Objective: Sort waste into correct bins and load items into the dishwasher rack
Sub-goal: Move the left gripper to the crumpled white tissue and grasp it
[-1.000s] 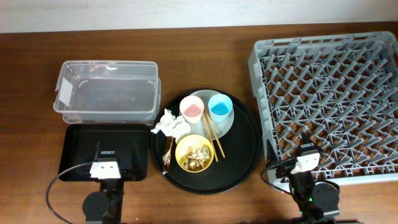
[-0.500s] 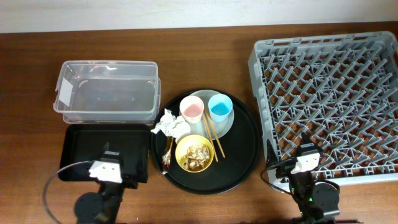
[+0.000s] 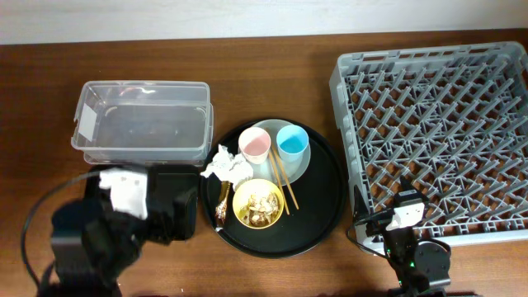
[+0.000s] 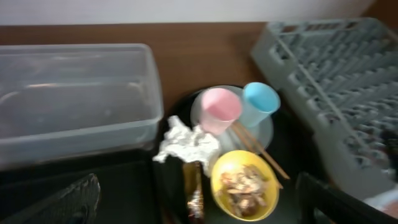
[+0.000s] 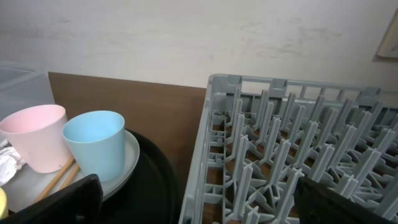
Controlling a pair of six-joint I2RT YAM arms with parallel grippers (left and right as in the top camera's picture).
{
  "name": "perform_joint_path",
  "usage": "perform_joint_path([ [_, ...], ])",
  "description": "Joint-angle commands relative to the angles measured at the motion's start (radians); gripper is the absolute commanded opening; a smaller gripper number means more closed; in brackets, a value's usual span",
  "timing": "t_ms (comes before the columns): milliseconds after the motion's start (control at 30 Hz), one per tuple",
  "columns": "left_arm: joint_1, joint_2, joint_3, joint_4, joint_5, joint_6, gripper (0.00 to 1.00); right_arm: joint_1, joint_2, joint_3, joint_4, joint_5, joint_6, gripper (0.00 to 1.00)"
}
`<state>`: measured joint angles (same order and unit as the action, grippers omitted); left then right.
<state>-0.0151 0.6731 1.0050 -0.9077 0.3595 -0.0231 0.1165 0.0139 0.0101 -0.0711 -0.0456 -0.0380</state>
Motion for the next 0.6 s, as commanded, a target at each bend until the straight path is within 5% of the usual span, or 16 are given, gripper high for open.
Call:
perform_joint_path([
  [0, 0.004, 0.055, 0.032, -0.02, 0.133, -0.006, 0.99, -0.006, -0.005, -0.005, -0.004, -0.002, -0.003, 0.99],
  [33, 0.004, 0.062, 0.032, -0.027, 0.14, -0.006, 0.97, -0.006, -0.005, -0.005, -0.004, -0.002, -0.003, 0.99],
  [67, 0.004, 0.067, 0.032, -0.039, 0.146, -0.006, 0.82, -0.006, -0.005, -0.005, -0.004, -0.002, -0.003, 0.99],
  [167, 0.004, 0.074, 0.031, -0.076, 0.146, -0.007, 0.63, -0.006, -0.005, -0.005, -0.004, -0.002, -0.003, 0.99],
  [567, 0.004, 0.074, 0.026, -0.135, 0.111, -0.007, 0.49, -0.006, -0.005, -0.005, -0.004, -0.002, -0.003, 0.99],
])
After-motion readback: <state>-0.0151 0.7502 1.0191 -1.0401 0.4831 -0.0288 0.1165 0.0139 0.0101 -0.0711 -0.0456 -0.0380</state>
